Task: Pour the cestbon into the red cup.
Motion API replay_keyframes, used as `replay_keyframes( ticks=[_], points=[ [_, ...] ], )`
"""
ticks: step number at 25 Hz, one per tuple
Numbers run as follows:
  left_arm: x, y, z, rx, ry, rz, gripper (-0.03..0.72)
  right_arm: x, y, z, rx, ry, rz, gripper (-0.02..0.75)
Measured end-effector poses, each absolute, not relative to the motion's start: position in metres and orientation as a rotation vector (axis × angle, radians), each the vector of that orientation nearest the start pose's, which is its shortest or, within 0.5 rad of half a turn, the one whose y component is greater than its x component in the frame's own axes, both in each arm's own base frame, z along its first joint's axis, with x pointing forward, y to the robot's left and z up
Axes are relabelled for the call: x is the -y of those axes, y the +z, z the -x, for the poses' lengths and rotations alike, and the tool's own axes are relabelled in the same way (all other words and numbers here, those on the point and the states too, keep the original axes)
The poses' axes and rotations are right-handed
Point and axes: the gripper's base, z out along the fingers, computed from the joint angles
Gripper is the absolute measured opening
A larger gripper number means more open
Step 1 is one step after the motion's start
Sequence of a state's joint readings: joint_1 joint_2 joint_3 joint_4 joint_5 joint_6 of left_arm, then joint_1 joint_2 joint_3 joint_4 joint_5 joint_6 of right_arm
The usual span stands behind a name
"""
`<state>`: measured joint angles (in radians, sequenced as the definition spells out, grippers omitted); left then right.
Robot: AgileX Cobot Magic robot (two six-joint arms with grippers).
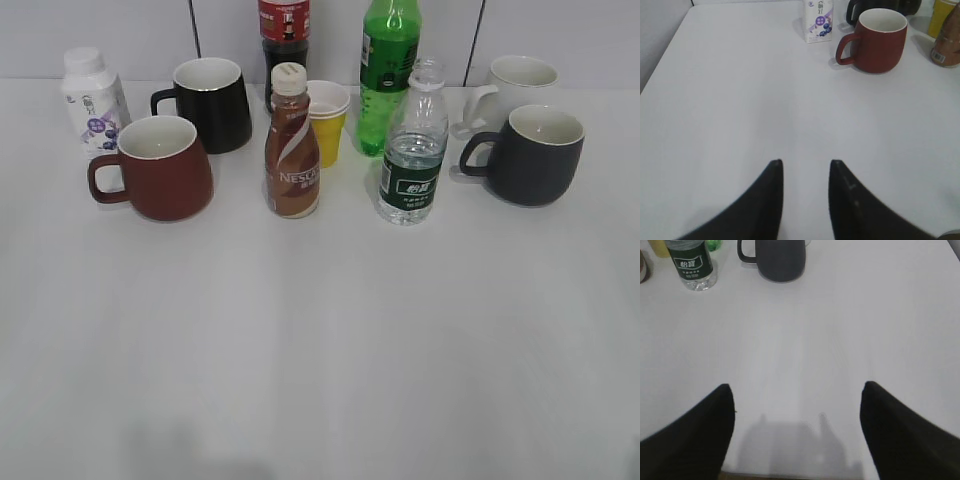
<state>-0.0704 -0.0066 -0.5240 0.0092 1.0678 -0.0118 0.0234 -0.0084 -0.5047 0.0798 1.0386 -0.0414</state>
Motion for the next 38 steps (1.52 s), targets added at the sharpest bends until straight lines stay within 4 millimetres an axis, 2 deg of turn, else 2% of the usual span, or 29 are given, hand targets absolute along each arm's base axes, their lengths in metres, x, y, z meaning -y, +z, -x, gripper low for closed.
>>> replay_keyframes(
  ticks=[25,28,33,38],
  points=[
    [-0.001,0.283,0.009,-2.020,-0.044,-0.059,0.237,-0.006,0.281,0.006,-2.006,0.083,0.068,0.586],
    [-0.001,0.288,0.009,-1.993,-0.053,-0.058,0.236,-0.006,0.284,0.006,-1.983,0.083,0.067,0.586],
    [0.006,0.310,-0.013,-1.826,-0.153,-0.042,0.236,-0.005,0.305,-0.012,-1.773,0.081,0.044,0.586],
    [0.009,0.315,-0.048,-1.749,-0.179,-0.010,0.236,-0.007,0.306,-0.047,-1.709,0.137,-0.002,0.586]
  ],
)
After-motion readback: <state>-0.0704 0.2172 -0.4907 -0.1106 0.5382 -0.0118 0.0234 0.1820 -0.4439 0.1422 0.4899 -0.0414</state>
